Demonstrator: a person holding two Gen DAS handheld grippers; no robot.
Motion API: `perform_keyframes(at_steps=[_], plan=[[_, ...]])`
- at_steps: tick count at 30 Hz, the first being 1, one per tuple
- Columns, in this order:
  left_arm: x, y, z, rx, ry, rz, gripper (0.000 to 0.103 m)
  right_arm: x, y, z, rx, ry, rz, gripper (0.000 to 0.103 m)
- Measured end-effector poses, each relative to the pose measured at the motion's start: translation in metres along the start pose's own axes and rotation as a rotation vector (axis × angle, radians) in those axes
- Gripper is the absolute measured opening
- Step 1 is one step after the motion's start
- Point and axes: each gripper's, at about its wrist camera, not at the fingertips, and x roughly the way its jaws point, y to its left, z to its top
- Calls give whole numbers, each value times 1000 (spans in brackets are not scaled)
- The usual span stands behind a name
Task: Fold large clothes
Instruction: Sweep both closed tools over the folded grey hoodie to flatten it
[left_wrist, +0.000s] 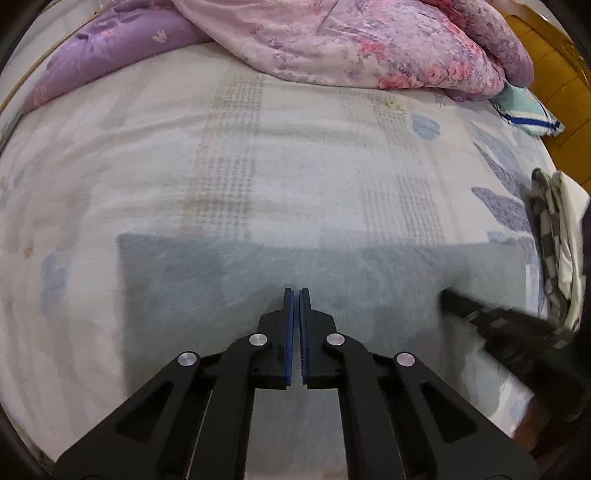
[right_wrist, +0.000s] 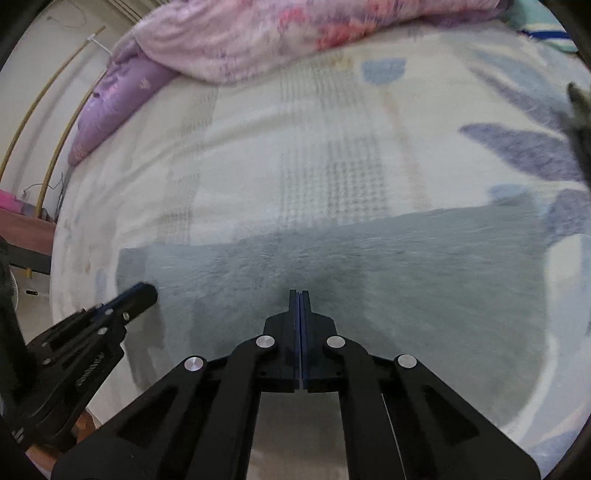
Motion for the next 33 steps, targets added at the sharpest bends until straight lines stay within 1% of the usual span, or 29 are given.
perform_keyframes(at_steps=[1,2,3,5,6,7,9,10,11,12,13,15,16,17,19,20,21,22,23,24,26,27,28,29,30,31,32,33], plan=[[13,1,0,-21,15,-11,2,18,-2,0,-13,23,-16,1],[31,2,-1,-43,44,-19,2,28,-4,0,-9,25,-15,1],[38,1,-2,-45,51,-9,2,29,-6,1,12,16,-5,1],[38,-8,-6,9,44,43,2,18,-5,-1,36,24,-6,1],[32,-12,-10,35,67,69,2,8,-1,-8,39,37,-4,1],[29,-12,-16,32,94,80,2,-1,3,-18,44,58,2,1],[23,-6,-38,-11,153,65,2,-12,9,-47,39,89,6,1],[22,-2,-52,-28,176,61,2,-10,12,-58,20,104,-14,1],[25,2,-73,-35,201,62,2,-2,12,-77,-7,138,-39,1],[27,4,-85,-33,211,65,2,7,11,-90,-2,172,-48,1],[30,6,-99,-25,232,74,2,11,5,-102,32,190,-49,1],[25,8,-109,-19,254,76,2,3,-1,-111,96,220,-17,1],[18,7,-109,-2,247,90,3,-5,-1,-109,91,206,-11,1],[7,5,-105,38,215,120,3,-15,-1,-105,78,167,-25,1],[-6,1,-94,80,142,132,4,-47,0,-81,53,-5,-42,1],[-12,0,-84,81,90,122,4,-54,2,-73,44,-61,-47,1],[-15,0,-72,65,36,106,4,-63,5,-58,20,-151,-61,1],[-14,-1,-60,45,-10,86,4,-65,8,-46,-5,-213,-72,2],[-6,-2,-45,25,-55,88,4,-57,12,-32,-37,-278,-88,4],[3,-5,-37,20,-66,102,4,-47,12,-27,-45,-291,-90,4],[36,-5,-22,-24,-97,125,3,-1,7,-15,-52,-263,-86,3],[48,-3,-19,-47,-126,134,2,12,4,-16,-70,-275,-98,1],[52,-1,-23,-54,-176,151,2,21,2,-20,-121,-327,-113,0],[53,-1,-24,-42,-219,187,2,24,11,-30,-261,-401,-197,0],[56,-6,-27,26,-247,264,2,26,21,-35,-352,-430,-273,0],[57,-10,-26,73,-261,302,3,26,26,-42,-413,-460,-338,0],[57,-11,-30,139,-303,396,3,28,24,-48,-446,-492,-394,0],[57,-6,-31,154,-320,443,3,24,17,-55,-449,-528,-432,0]])
